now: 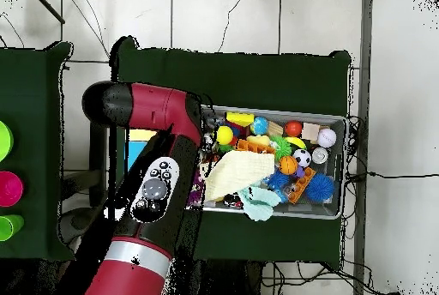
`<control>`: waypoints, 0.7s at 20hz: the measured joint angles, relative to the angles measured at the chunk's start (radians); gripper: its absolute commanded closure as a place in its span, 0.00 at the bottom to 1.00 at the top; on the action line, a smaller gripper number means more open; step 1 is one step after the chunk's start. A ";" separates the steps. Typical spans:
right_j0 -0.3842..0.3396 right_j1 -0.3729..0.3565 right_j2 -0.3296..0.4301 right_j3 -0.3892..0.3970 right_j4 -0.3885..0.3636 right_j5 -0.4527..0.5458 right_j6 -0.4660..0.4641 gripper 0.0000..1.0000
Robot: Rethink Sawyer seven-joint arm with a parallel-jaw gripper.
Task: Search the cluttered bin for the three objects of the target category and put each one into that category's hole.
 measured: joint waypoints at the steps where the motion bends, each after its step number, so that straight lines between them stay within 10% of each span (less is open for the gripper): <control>1: 0.000 0.000 0.000 0.000 0.000 0.000 0.000 1.00; 14: 0.006 -0.013 0.015 0.007 0.000 0.000 0.000 1.00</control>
